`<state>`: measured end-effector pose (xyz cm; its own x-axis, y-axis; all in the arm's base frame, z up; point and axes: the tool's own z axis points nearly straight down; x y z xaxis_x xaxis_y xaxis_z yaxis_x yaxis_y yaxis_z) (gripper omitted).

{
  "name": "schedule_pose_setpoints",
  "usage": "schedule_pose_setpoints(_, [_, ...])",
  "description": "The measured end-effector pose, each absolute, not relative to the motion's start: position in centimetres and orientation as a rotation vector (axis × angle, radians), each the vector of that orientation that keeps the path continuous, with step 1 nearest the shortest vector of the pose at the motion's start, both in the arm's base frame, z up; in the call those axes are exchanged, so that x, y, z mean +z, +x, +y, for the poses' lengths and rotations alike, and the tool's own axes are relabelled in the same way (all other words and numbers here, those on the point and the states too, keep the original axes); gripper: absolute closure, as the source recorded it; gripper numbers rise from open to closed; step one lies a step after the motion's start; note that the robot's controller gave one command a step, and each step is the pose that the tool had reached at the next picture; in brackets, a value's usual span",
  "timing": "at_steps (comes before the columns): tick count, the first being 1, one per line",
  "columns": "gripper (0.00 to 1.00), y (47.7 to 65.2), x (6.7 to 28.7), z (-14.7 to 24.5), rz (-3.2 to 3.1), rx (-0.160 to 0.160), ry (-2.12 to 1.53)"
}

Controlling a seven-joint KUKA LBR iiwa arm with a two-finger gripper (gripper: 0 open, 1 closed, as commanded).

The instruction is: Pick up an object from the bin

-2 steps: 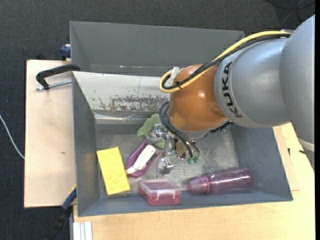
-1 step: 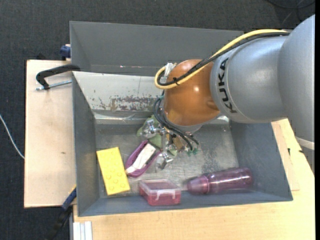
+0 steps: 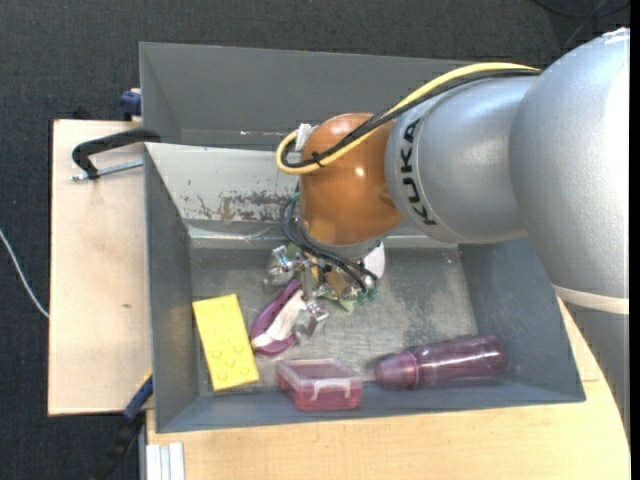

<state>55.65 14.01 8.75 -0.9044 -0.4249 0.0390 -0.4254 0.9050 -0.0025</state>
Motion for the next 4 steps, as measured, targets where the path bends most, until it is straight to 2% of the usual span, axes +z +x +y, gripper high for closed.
schedule_pose_setpoints(4, [1.00, 55.13, 8.25, 13.63, -3.055, 0.003, 0.680])
